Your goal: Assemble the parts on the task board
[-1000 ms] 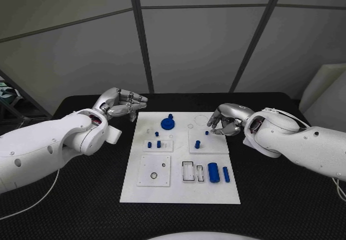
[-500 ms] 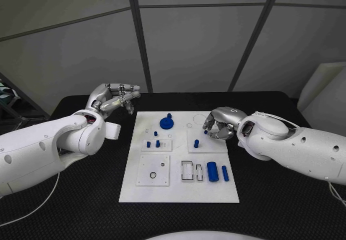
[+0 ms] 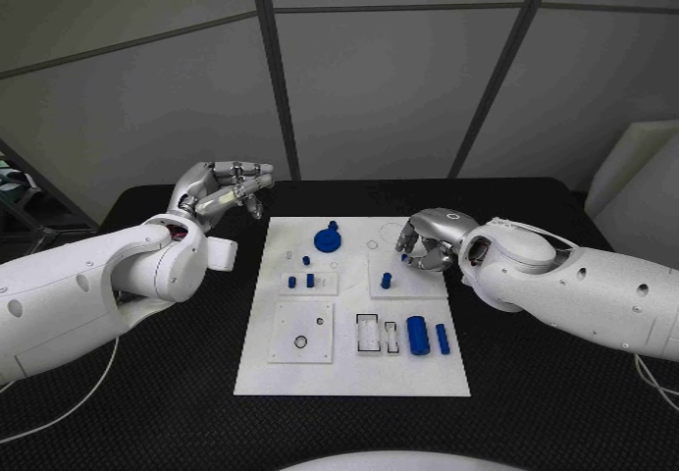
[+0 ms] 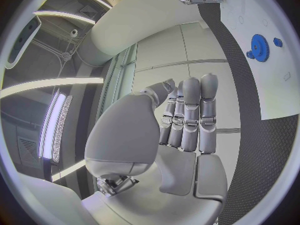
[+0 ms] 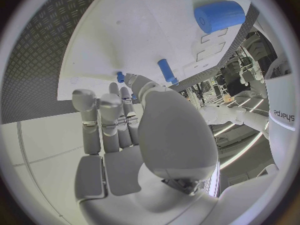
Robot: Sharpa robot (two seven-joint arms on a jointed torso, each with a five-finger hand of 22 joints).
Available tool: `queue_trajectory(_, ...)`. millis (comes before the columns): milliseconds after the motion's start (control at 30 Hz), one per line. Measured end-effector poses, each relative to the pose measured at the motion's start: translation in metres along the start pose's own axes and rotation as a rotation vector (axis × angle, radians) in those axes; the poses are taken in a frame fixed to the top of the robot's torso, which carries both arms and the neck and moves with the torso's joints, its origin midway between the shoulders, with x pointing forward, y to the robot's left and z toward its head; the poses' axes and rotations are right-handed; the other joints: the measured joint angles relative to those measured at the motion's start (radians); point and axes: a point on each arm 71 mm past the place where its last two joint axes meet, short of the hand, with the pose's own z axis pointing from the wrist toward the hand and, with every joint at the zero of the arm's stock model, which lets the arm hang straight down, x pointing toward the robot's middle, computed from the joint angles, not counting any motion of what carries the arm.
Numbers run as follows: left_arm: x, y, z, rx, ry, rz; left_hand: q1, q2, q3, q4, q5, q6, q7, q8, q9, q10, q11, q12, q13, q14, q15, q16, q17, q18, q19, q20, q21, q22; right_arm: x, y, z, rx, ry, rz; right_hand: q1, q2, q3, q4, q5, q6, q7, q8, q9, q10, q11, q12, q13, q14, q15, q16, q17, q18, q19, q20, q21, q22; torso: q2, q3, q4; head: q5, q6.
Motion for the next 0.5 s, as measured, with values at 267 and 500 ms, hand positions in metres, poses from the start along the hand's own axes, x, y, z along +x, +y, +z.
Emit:
queue_trajectory(267,-0.0001,0.0002,0.0,-0.002,-0.001,-0.005,0.0,0.0,0.0,0.0,0.0,0.0,0.0,0.0,0.0,0.0,0.0,0.0,0.0,0.0,0.0,0.0,-0.001,-0.069,-0.004,0.004,-0.008,-0.003,0.0029,0.0013,0.0026,0.004,0.02,-0.008,0.008,0.008,0.02,-0.015,-0.022,0.036,-0.013,0.013,0.006,0.037,-0.018,0.014,0.003,0.0,0.0,0.092,0.079,-0.016,0.046,-0.007,0.074,0.092,0.0,0.0001,-0.0003,0.0,-0.005)
queue_trajectory(500,-0.0001,0.0003,0.0,-0.003,-0.001,-0.007,0.0,0.0,0.0,0.0,0.0,-0.004,0.004,0.0,0.0,0.0,0.0,0.004,0.0,0.0,0.0,0.0,-0.002,-0.068,-0.004,0.004,-0.008,-0.006,0.0052,0.0007,0.0047,0.012,0.034,-0.019,0.004,0.012,0.029,-0.024,-0.028,0.049,-0.019,0.015,0.006,0.054,-0.021,0.02,0.005,0.0,0.0,0.137,0.117,-0.015,0.067,-0.011,0.108,0.136,-0.001,0.0,-0.0007,0.0,-0.007)
